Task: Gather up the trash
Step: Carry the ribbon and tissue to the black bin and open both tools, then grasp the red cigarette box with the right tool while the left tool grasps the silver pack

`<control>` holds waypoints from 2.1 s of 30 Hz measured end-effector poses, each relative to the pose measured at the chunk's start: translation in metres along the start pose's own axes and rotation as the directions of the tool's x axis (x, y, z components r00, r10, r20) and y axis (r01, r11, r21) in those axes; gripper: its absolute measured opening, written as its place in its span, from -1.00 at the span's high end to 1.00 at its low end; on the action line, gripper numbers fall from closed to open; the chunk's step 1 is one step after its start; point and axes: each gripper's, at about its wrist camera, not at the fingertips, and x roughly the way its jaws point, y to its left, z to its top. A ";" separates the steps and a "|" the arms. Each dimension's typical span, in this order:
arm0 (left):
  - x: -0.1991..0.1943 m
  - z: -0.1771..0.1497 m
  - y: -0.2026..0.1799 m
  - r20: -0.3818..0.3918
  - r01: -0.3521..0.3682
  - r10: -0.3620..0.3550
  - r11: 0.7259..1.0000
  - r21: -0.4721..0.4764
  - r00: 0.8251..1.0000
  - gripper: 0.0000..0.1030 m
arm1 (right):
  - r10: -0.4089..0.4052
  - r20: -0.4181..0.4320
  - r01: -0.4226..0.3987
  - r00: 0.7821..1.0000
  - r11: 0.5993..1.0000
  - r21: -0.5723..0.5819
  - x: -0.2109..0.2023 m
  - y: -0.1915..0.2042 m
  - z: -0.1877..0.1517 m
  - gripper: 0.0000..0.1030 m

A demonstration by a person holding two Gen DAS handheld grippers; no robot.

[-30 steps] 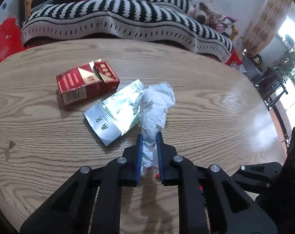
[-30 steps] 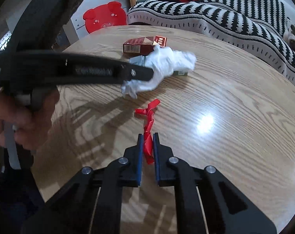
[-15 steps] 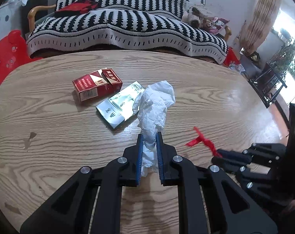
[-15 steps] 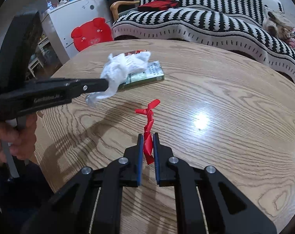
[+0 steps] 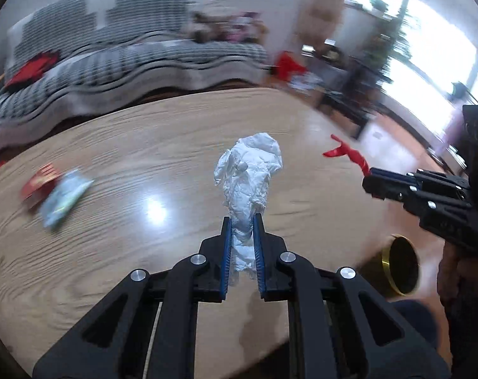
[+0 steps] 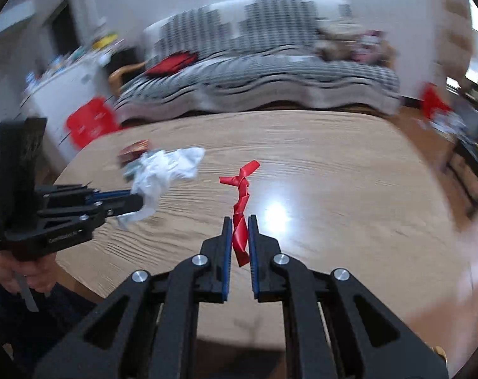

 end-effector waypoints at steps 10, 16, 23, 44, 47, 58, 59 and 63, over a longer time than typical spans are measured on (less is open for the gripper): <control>0.060 -0.016 -0.273 -0.205 0.375 -0.325 0.879 0.295 0.923 0.75 | -0.390 -0.082 0.387 0.917 0.819 0.425 -0.170 -0.203 -0.157 0.79; 0.117 -0.064 -0.388 -0.429 0.509 -0.366 0.811 0.287 0.826 0.75 | -0.420 -0.221 0.453 0.881 0.609 0.651 -0.208 -0.282 -0.261 0.79; 0.180 -0.110 -0.446 -0.511 0.558 -0.361 0.771 0.308 0.780 0.75 | -0.395 -0.255 0.437 0.883 0.490 0.754 -0.211 -0.330 -0.326 0.79; 0.233 -0.128 -0.468 -0.554 0.540 -0.319 0.788 0.295 0.769 0.18 | -0.381 -0.270 0.431 0.884 0.445 0.785 -0.198 -0.348 -0.332 0.75; 0.230 -0.125 -0.466 -0.532 0.522 -0.315 0.799 0.298 0.786 -0.25 | -0.388 -0.274 0.437 0.880 0.433 0.788 -0.200 -0.348 -0.332 -0.29; 0.205 -0.106 -0.450 -0.469 0.473 -0.299 0.824 0.313 0.831 -0.46 | -0.424 -0.262 0.454 0.867 0.453 0.767 -0.212 -0.330 -0.312 -0.51; 0.198 -0.101 -0.445 -0.456 0.474 -0.309 0.825 0.308 0.835 -0.46 | -0.426 -0.255 0.452 0.868 0.467 0.760 -0.212 -0.326 -0.306 -0.52; 0.165 -0.066 -0.404 -0.350 0.452 -0.360 0.862 0.230 0.865 -0.46 | -0.426 -0.217 0.435 0.878 0.525 0.732 -0.210 -0.308 -0.275 -0.55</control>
